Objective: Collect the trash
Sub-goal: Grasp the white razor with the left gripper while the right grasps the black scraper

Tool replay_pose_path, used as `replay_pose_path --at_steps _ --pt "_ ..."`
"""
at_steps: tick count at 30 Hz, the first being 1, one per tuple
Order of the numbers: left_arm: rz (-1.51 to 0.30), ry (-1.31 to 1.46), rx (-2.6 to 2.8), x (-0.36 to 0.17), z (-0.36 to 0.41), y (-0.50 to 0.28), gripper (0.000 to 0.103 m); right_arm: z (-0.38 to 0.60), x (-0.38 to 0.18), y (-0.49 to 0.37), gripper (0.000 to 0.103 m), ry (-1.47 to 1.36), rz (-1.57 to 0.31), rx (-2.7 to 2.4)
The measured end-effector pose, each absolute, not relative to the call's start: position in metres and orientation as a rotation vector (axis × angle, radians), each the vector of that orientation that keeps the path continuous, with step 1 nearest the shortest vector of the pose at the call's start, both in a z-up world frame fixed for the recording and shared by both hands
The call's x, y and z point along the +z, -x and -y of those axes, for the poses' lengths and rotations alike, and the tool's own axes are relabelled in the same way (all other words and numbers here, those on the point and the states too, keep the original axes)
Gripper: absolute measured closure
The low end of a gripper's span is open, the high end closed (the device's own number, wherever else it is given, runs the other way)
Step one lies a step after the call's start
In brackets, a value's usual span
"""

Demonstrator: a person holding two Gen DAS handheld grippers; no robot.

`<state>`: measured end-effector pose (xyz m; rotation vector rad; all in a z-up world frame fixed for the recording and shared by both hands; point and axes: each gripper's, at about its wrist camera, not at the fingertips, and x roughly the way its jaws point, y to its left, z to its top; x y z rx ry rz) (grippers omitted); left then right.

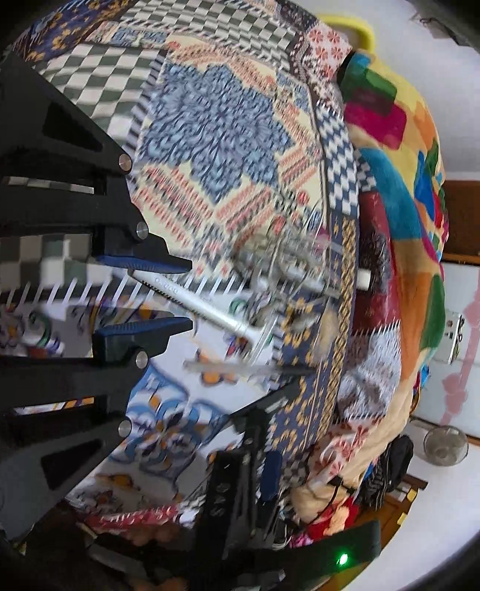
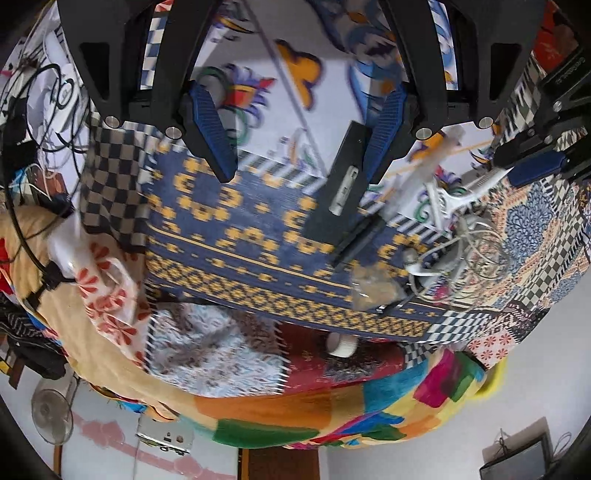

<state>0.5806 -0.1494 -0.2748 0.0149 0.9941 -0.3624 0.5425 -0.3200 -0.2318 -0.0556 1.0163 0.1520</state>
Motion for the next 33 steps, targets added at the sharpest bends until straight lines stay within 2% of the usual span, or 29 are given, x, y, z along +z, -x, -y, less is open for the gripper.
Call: replay_pose_path --at_steps 9,12,15,17,18,19,26,33 --pt "-0.988 -0.035 -0.358 -0.279 0.164 -0.585 0.08 0.307 -0.229 -0.543 0.037 0.02 -1.024 0.201" --pt "-0.981 -0.04 -0.359 -0.279 0.169 -0.591 0.08 0.296 -0.233 -0.543 0.048 0.07 -1.001 0.183" --pt "-0.979 -0.037 -0.368 -0.279 0.175 -0.594 0.081 0.293 -0.236 -0.54 0.053 0.104 -0.968 0.159" --pt "-0.977 -0.03 -0.373 -0.279 0.176 -0.596 0.085 0.294 -0.236 -0.537 0.059 0.104 -0.948 0.167" --pt "-0.977 -0.026 -0.375 -0.279 0.177 -0.596 0.093 0.293 -0.235 -0.537 0.068 0.106 -0.944 0.177" --pt "-0.982 -0.016 -0.378 -0.279 0.177 -0.597 0.095 0.292 -0.235 -0.538 0.081 0.114 -0.945 0.188" --pt "-1.008 0.045 -0.376 -0.274 0.179 -0.592 0.095 0.301 -0.231 -0.543 0.081 0.029 -1.003 0.219" --pt "-0.961 0.07 -0.373 -0.238 0.177 -0.57 0.095 0.311 -0.203 -0.519 0.081 -0.014 -0.979 0.218"
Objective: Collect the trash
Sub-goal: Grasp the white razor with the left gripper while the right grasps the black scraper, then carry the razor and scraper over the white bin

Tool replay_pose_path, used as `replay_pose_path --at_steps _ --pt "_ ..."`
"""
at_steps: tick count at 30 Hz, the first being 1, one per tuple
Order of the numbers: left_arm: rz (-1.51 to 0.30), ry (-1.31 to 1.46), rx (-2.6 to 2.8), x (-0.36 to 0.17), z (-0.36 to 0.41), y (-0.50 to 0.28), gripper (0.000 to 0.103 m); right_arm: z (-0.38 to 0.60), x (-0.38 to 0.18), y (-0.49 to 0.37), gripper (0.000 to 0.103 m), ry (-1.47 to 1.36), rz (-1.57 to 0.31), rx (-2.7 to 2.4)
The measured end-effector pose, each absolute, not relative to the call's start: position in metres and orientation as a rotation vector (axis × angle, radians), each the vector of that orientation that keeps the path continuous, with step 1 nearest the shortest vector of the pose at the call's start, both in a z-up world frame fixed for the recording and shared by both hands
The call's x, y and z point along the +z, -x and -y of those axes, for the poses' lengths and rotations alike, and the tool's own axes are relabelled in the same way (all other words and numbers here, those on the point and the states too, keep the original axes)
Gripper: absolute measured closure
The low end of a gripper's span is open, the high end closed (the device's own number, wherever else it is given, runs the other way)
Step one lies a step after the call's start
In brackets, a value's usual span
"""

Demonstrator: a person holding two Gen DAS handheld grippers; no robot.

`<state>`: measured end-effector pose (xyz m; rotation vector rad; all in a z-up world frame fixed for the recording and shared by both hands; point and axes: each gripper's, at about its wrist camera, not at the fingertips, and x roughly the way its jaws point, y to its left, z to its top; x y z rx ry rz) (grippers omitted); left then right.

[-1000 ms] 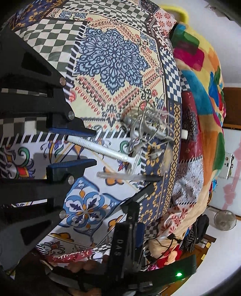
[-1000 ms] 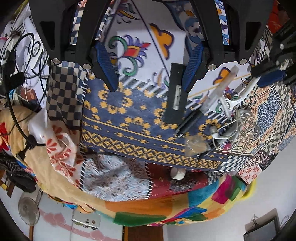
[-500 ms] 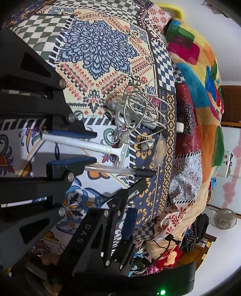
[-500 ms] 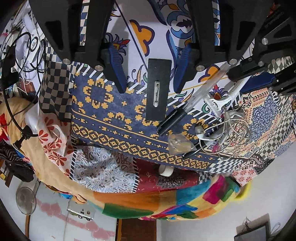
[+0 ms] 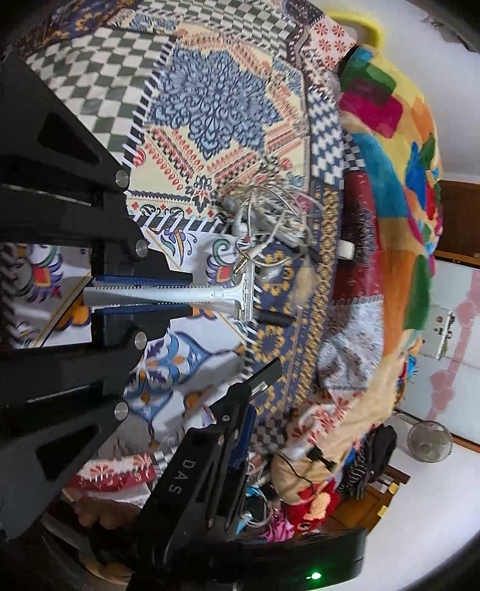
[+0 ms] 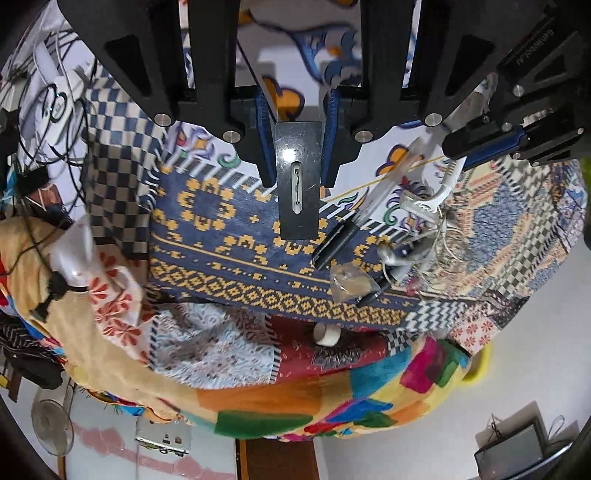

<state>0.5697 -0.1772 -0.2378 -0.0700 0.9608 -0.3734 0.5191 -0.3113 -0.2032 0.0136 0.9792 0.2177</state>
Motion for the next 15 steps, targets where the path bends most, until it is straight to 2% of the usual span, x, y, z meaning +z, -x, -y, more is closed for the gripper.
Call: replay_pose_path --at_steps 15 --pt "-0.775 0.058 -0.297 -0.12 0.151 -0.49 0.095 0.297 -0.095 -0.451 0.081 -0.03 -0.794 0.275"
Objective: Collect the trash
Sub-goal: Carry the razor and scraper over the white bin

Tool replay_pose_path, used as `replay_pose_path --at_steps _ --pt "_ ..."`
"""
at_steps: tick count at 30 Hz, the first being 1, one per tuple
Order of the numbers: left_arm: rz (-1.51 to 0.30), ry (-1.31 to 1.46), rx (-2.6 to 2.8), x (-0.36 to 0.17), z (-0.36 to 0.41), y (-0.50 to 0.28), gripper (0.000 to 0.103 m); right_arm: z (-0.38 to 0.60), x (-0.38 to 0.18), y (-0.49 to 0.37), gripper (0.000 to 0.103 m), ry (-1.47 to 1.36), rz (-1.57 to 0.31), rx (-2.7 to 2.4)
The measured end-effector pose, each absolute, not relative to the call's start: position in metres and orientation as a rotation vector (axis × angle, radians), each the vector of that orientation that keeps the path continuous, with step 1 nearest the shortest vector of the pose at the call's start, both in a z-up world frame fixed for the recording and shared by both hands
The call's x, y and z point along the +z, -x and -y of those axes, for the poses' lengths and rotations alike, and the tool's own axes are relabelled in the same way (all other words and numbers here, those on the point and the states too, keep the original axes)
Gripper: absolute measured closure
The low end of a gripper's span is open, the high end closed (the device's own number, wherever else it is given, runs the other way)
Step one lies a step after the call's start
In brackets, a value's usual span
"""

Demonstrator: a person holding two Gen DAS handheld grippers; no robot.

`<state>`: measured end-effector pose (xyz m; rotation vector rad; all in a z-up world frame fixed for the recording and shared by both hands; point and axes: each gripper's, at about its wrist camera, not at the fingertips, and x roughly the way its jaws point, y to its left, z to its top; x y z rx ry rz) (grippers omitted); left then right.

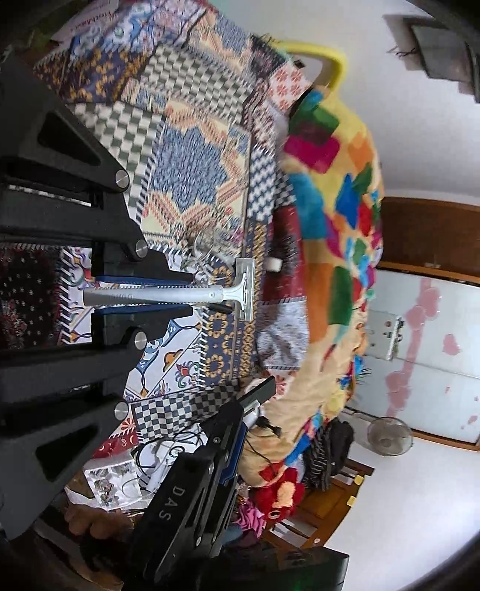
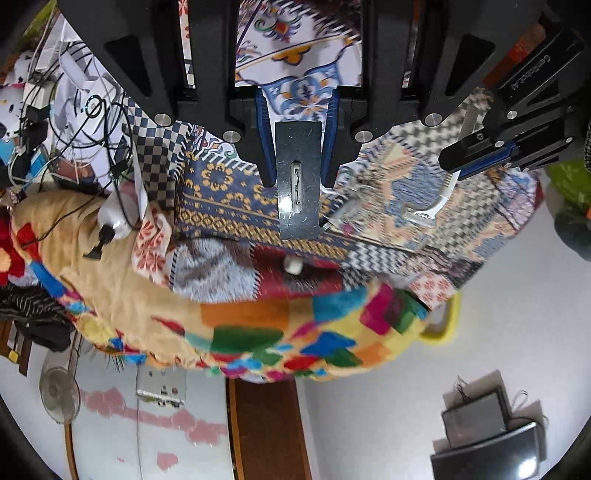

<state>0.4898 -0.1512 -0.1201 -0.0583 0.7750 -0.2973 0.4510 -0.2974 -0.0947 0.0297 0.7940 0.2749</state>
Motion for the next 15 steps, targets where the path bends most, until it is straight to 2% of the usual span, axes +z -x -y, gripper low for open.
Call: replay_pose_path --at_steps 15 --pt "-0.642 0.085 -0.17 -0.05 0.083 -0.38 0.095 0.245 -0.017 -0.363 0.081 -0.015 -0.652 0.4"
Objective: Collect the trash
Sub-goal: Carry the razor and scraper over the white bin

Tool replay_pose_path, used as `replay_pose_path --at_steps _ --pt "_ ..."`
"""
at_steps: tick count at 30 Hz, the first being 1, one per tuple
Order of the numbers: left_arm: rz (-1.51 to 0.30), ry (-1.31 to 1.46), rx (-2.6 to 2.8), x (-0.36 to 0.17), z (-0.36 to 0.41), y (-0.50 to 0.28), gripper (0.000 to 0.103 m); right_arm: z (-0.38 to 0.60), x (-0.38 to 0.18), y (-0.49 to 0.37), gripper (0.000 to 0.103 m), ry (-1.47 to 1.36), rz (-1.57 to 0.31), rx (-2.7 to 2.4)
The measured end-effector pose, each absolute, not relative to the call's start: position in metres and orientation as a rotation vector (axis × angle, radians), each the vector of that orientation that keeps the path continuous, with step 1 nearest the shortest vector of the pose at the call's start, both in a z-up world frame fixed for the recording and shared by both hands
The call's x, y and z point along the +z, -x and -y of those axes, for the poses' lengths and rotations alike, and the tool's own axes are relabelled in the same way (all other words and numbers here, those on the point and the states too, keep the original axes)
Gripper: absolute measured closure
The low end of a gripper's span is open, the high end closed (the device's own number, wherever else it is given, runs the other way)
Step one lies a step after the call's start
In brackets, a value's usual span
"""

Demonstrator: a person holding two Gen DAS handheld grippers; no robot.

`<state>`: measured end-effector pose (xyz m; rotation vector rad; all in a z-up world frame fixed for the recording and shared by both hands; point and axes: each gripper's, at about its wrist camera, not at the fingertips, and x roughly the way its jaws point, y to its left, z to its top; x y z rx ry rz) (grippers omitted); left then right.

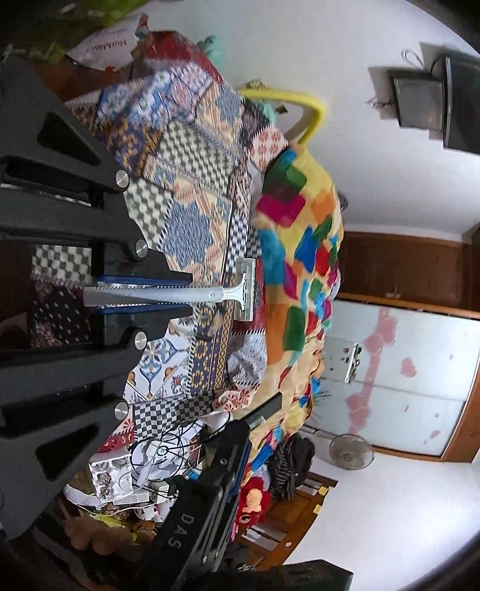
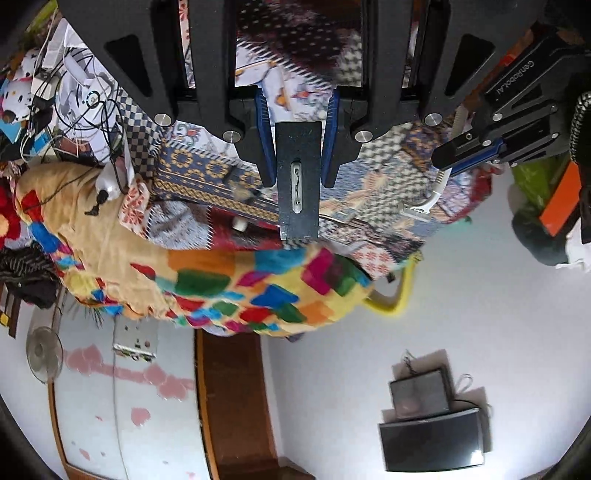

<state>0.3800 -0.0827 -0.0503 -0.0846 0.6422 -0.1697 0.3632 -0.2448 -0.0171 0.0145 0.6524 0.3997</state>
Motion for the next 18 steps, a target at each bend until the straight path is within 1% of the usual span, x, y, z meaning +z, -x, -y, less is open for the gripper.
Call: replay_pose_path --at_steps 9,18 --pt "-0.606 0.113 -0.065 -0.035 0.019 -0.311 0.095 0.194 0.001 -0.314 0.081 0.001 -0.618 0.503" --pt "-0.604 0.152 0.041 -0.041 -0.047 -0.254 0.095 0.135 -0.003 -0.275 0.081 0.038 -0.629 0.616"
